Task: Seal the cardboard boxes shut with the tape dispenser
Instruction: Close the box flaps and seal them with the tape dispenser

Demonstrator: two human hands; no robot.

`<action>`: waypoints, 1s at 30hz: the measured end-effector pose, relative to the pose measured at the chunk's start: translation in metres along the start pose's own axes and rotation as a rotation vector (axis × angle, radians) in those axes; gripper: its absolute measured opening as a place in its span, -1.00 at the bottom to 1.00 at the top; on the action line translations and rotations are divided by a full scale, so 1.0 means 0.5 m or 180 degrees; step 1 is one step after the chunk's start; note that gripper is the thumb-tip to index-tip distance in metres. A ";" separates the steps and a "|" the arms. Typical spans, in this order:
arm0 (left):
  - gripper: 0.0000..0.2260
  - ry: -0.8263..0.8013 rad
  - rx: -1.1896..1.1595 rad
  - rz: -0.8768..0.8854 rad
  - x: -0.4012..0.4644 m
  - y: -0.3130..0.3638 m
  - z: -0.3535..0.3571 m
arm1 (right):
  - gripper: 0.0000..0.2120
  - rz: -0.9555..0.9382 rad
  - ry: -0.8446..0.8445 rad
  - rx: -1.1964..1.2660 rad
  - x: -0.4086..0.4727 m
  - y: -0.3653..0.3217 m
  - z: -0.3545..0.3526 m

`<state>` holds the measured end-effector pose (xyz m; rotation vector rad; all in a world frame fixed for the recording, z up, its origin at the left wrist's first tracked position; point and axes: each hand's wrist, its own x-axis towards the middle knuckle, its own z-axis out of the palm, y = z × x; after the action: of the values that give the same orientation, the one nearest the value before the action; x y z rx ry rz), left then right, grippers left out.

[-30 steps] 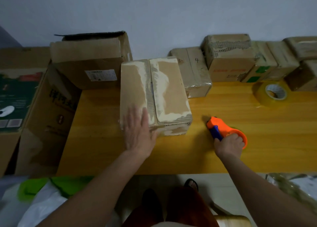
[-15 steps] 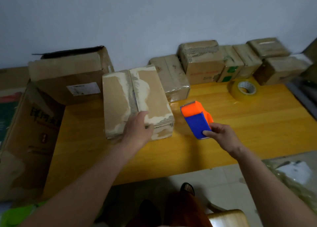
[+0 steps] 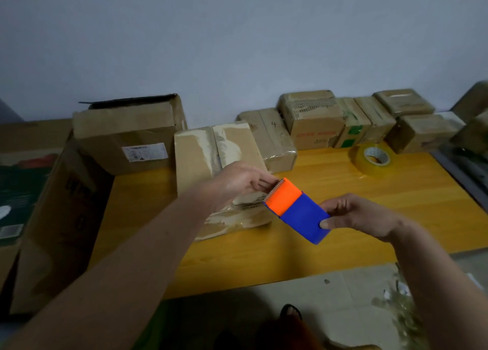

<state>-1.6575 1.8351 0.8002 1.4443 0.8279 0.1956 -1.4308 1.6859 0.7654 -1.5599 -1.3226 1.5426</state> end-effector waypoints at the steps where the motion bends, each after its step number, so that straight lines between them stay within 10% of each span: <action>1: -0.60 -0.0008 -0.0222 -0.0085 -0.005 -0.007 -0.007 | -0.81 0.0042 -0.0071 -0.0055 0.003 -0.004 0.003; 8: -0.74 -0.0007 -0.1452 -0.0662 -0.045 -0.074 -0.068 | -0.55 0.0231 -0.0186 0.0002 0.068 -0.048 0.063; 22: -0.90 0.2669 -0.1416 -0.0753 -0.168 -0.247 -0.146 | -0.62 0.0631 -0.0904 -0.0680 0.144 -0.118 0.125; 30: -0.91 0.3692 -0.1384 -0.0777 -0.113 -0.298 -0.127 | -0.43 0.0442 -0.0069 -0.2102 0.221 -0.184 0.125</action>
<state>-1.7888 1.8276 0.6903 0.7127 1.7425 1.0134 -1.5307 1.8033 0.7948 -2.0600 -1.8953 1.2587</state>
